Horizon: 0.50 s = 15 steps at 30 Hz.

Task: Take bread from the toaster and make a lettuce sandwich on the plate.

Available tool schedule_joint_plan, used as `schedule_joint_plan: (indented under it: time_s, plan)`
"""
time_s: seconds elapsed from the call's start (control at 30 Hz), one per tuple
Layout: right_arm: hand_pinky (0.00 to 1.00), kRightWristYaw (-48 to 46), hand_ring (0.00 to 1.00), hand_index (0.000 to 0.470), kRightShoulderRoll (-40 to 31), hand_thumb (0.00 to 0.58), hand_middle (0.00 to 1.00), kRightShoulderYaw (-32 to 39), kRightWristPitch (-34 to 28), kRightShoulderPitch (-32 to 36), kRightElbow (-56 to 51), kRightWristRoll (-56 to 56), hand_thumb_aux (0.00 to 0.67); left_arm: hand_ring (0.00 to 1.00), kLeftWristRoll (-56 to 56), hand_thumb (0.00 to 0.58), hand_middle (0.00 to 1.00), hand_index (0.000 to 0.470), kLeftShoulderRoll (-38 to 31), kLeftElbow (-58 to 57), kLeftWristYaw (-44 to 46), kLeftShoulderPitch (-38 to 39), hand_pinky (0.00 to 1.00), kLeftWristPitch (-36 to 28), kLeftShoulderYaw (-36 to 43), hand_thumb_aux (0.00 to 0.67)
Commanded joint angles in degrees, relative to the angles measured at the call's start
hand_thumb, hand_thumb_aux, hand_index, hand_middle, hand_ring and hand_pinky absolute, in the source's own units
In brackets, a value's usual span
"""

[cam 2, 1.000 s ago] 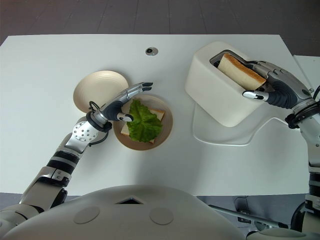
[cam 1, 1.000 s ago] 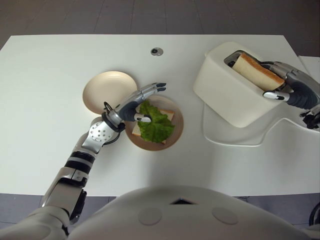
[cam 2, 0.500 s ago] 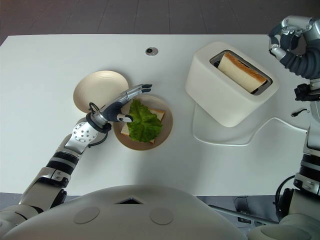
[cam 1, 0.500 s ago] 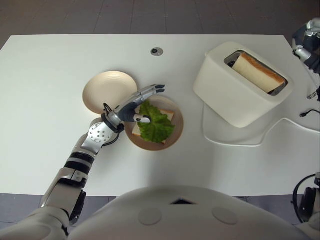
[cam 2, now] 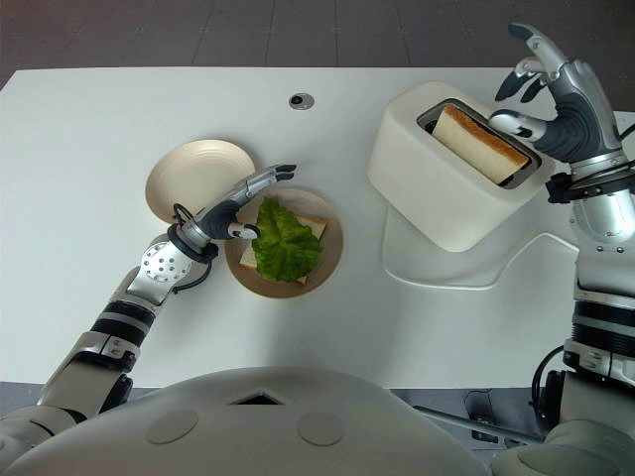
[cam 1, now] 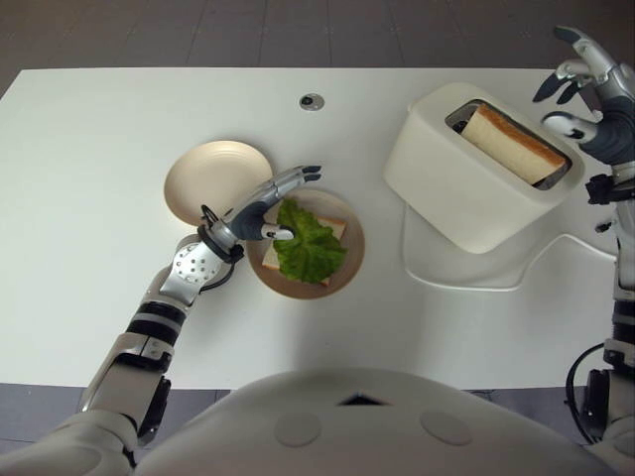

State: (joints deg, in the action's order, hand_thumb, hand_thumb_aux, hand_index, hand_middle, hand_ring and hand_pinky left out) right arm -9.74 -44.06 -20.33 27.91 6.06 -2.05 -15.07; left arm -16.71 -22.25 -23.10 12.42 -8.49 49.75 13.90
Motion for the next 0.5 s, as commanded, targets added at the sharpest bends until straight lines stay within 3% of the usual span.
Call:
schedule_joint_plan:
  time_s: [0.03,0.43,0.47,0.5]
  plan:
    - [0.00,-0.61,0.00,0.000,-2.41,0.000,0.00,0.41,0.54,-1.01,-2.39,-1.94,0.000,0.00,-0.48,0.000,0.00,0.000,-0.57,-0.95,0.47,-0.12,0.00,0.15,0.14,0.000]
    - [0.00,-6.22,0.00,0.000,-7.02,0.000,0.00,7.08,4.78,-6.91,-8.78,-5.03,0.000,0.00,-1.65,0.000,0.00,0.000,-0.15,-3.05,0.98,-1.27,0.00,0.30,1.52,0.000]
    - [0.00,-6.24,0.00,0.020,-7.10,0.049,0.00,7.36,5.08,-6.93,-9.26,-4.99,0.029,0.00,-1.70,0.000,0.00,0.000,-0.15,-3.12,0.97,-1.33,0.00,0.28,1.56,0.000]
    - [0.00,-6.06,0.00,0.147,-7.19,0.307,0.00,7.50,5.38,-6.88,-9.50,-4.97,0.210,0.00,-1.75,0.000,0.00,0.000,-0.15,-3.17,0.94,-1.37,0.00,0.28,1.57,0.000]
